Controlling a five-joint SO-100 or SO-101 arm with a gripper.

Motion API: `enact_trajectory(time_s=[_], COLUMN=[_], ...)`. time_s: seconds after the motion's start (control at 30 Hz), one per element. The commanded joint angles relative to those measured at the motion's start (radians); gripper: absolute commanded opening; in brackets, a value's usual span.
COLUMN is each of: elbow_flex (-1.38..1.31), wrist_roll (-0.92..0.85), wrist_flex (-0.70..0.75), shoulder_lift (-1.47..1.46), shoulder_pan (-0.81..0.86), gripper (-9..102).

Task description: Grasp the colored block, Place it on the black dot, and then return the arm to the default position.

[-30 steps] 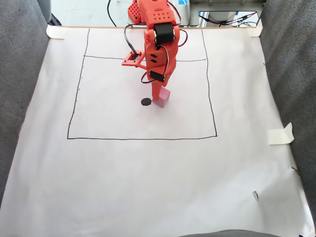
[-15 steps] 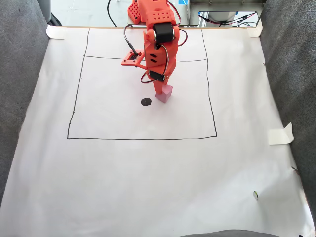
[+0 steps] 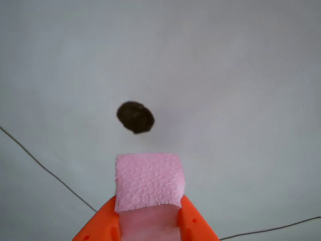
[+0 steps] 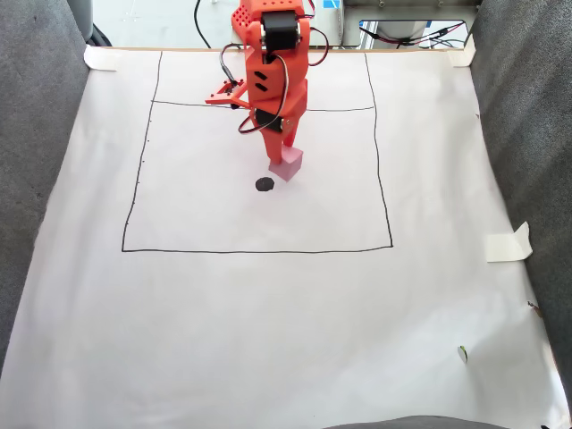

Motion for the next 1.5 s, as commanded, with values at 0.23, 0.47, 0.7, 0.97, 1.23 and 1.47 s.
enact_trajectory(time_s=[0.23,0.47,0.7,0.97,1.23,1.47], elbow_flex=[-0.123,-0.132,-0.169,-0.181,-0.186,-0.213], wrist_roll=[0.008,0.008,0.012,0.009,0.005,-0.003], wrist_flex=[0.023,0.038,0.049,0.067,0.077,0.087], shoulder_lift=[0.008,-0.044,-0.089,-0.124,-0.141,-0.170], shoulder_pan=[0.061,0.067,0.080,0.081,0.089,0.097], gripper=[0,0,0,0,0,0])
